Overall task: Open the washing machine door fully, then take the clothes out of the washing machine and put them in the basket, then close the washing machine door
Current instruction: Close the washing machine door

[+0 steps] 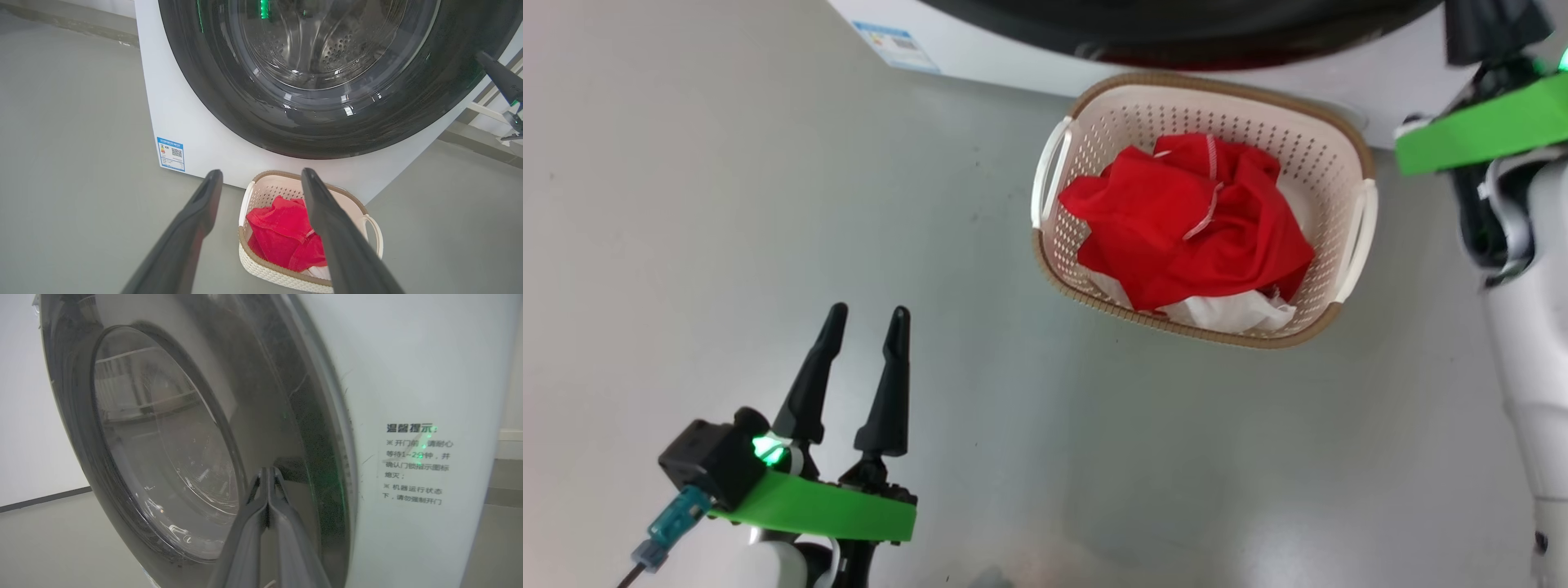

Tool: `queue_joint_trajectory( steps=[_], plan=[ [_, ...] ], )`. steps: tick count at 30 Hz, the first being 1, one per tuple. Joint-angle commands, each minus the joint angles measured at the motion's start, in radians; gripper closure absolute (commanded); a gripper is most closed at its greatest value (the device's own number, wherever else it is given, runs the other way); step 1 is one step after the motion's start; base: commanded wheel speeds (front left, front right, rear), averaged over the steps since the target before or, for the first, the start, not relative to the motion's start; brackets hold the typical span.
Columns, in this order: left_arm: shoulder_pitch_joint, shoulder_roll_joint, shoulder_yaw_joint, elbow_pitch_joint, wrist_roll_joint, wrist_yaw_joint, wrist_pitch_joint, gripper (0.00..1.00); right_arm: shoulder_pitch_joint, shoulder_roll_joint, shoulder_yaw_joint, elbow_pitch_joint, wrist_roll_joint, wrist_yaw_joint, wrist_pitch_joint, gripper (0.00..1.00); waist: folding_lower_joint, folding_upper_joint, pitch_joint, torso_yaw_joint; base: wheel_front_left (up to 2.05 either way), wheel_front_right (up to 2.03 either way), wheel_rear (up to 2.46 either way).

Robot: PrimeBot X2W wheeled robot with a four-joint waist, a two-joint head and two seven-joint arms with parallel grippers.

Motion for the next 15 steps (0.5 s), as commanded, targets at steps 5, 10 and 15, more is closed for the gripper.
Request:
queue_joint_trajectory(
  steps=[5,10,15],
  plan=[
    [-0.022,0.019,0.023,-0.024,-0.017,-0.006,-0.008,0.0,-0.056,0.031,-0.036,-0.023,-0.031,-0.001,-0.006,1.0,0.0,-0.0001,0.029,0.017,0.0,0.0,0.0],
    [-0.026,0.019,0.029,-0.025,-0.018,-0.006,-0.008,0.0,-0.07,0.057,-0.042,-0.026,-0.043,-0.001,-0.006,1.0,0.0,-0.0001,0.033,0.009,0.0,0.0,0.0],
    [-0.024,0.019,0.038,-0.015,-0.01,-0.006,-0.008,0.0,-0.025,0.061,-0.006,-0.019,-0.034,-0.001,-0.006,1.0,0.0,-0.0001,0.011,-0.004,0.0,0.0,0.0]
  ],
)
